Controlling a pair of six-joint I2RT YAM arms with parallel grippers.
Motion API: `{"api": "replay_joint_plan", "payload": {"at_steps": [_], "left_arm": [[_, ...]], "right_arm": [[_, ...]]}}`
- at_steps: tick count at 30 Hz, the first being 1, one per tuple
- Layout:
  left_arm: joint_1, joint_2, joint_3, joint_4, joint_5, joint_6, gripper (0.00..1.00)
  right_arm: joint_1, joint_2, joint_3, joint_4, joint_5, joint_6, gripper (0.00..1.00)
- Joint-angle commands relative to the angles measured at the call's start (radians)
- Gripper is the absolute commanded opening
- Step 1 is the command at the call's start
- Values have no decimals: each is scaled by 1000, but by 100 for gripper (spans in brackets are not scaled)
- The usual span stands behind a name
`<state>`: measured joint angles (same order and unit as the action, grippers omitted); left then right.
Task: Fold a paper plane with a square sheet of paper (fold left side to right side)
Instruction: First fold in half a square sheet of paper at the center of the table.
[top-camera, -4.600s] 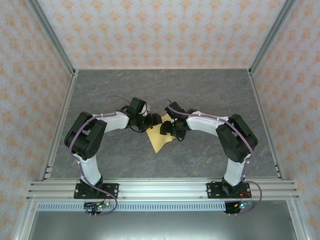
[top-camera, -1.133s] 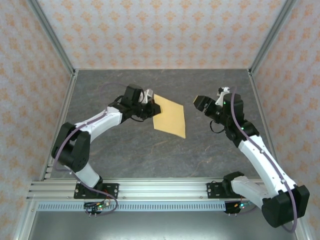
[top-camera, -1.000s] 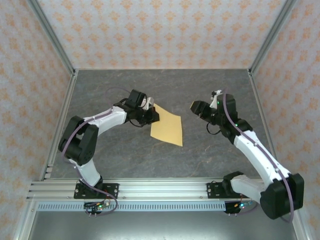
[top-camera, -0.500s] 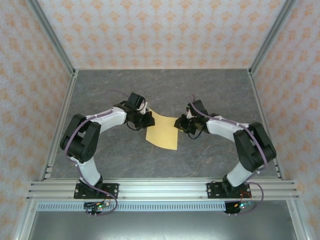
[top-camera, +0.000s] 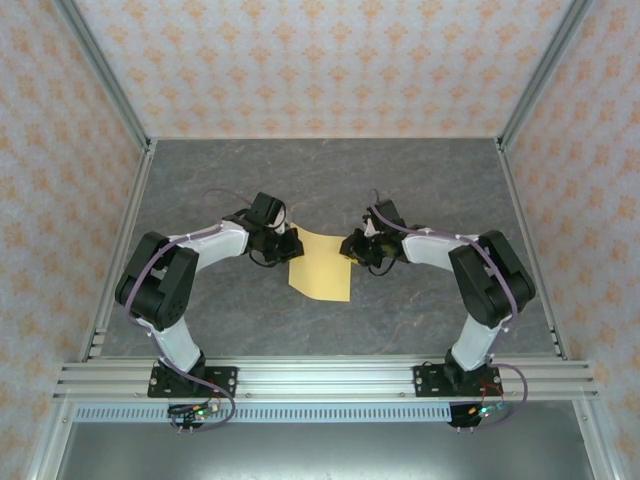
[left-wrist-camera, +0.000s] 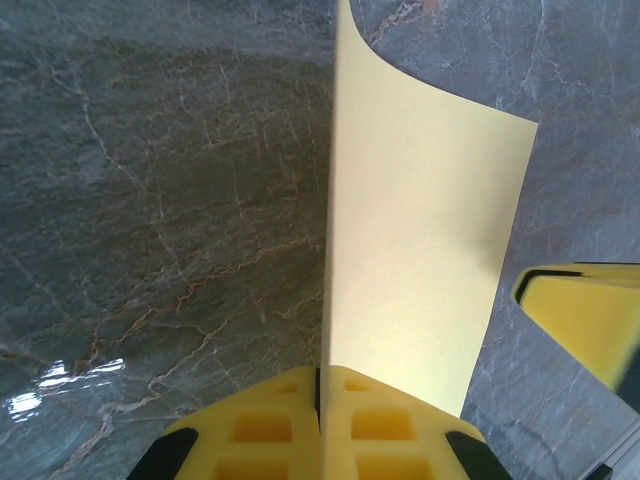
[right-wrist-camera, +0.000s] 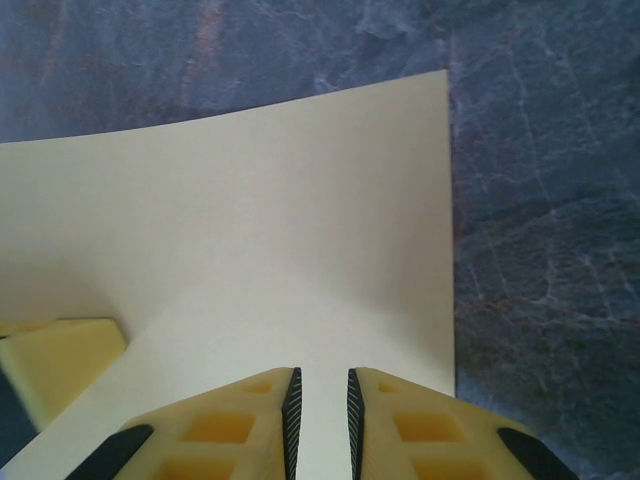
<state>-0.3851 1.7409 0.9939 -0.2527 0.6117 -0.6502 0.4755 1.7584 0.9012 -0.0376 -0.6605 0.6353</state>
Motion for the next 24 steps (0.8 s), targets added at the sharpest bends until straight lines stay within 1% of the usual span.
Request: {"api": "replay_joint_plan", "payload": {"at_steps": [1, 6, 9, 15, 17, 24], "left_arm": [[4, -33, 25, 12, 3, 4, 5], [2, -70, 29, 58, 72, -10, 33], [-6, -85, 36, 104, 119, -32, 44], [-32, -65, 54, 190, 182, -89, 56], [-42, -45, 58, 211, 192, -102, 58], [-63, 21, 57, 291, 207, -150, 61]], "right_arm": [[3, 25, 26, -18, 4, 8, 24], [3, 54, 48, -105, 51, -26, 23], [4, 68, 44, -118, 65, -30, 23], [3, 78, 33, -103, 73, -32, 24], [3, 76, 26, -80, 63, -28, 24], [-1, 20, -4, 18, 32, -19, 26]]}}
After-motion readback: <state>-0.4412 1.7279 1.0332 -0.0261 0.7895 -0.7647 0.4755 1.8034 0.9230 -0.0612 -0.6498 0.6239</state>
